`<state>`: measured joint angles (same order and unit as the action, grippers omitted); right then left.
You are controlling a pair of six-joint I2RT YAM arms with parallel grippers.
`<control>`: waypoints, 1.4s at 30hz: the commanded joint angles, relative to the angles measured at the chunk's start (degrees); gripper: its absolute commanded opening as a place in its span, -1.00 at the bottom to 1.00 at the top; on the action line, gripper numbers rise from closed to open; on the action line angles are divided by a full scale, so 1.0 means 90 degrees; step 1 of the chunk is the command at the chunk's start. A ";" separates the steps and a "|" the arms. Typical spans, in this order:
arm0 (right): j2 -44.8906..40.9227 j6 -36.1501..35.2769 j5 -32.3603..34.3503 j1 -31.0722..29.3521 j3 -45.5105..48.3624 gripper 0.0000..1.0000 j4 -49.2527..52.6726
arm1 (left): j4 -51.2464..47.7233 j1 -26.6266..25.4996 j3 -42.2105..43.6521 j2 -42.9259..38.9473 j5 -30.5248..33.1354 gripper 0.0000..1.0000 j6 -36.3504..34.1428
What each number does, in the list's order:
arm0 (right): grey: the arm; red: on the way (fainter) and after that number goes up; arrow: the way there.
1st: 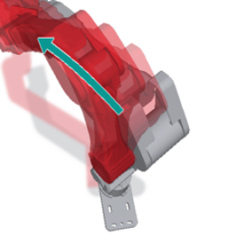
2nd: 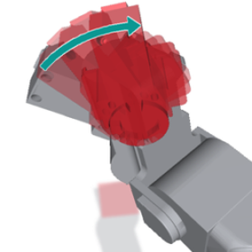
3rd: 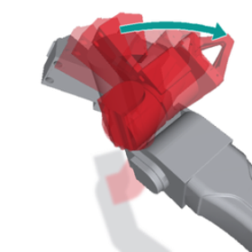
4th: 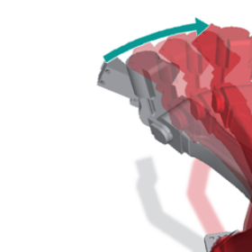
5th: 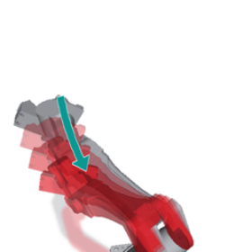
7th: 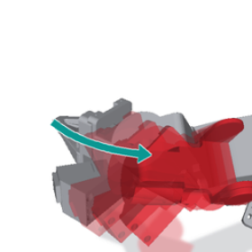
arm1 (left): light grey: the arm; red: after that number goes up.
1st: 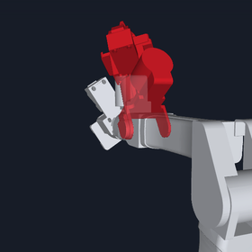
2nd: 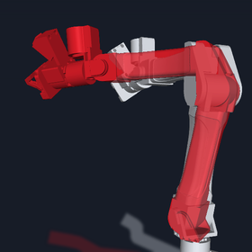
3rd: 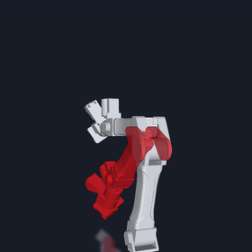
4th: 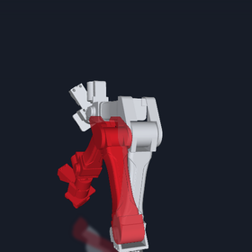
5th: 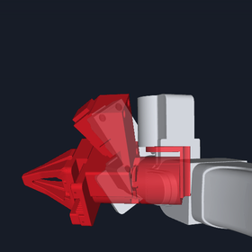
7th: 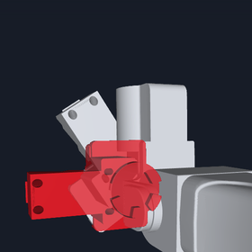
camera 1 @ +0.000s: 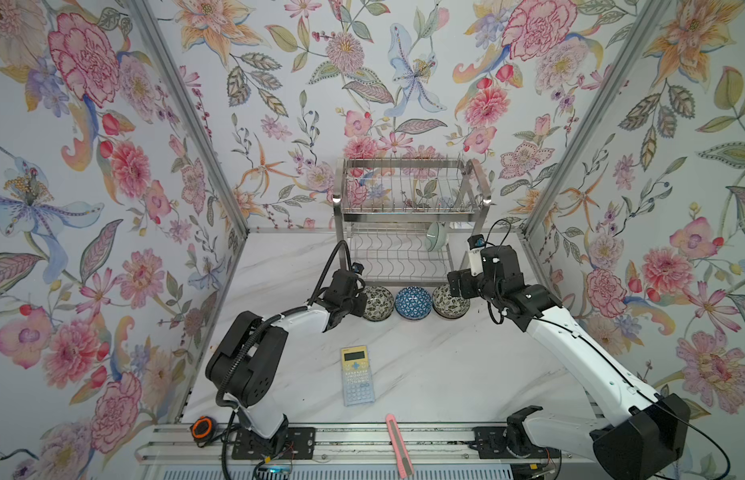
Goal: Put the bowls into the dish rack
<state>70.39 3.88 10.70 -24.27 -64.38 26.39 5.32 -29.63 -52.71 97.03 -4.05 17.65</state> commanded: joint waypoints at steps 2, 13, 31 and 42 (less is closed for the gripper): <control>0.0069 -0.0041 -0.0075 0.0034 -0.0053 0.98 0.0095 | 0.0035 -0.0037 -0.0198 0.0024 -0.0117 -0.68 0.0021; 0.0078 -0.0040 -0.0075 0.0037 -0.0044 0.98 0.0095 | -0.0200 -0.0037 -0.0226 -0.0220 0.0057 -0.92 -0.0066; 0.0105 -0.0035 -0.0114 0.0041 -0.0043 0.98 0.0086 | -0.0530 -0.0033 -0.0452 -0.0453 0.0176 -1.00 -0.0184; 0.0105 -0.0036 -0.0163 0.0036 -0.0039 0.98 0.0075 | -0.0376 -0.0035 -0.0435 -0.0782 0.0060 -1.00 -0.0154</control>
<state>71.02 3.88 9.61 -24.27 -64.38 26.39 0.49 -29.65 -55.18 92.75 -4.05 16.95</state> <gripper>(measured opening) 0.992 0.069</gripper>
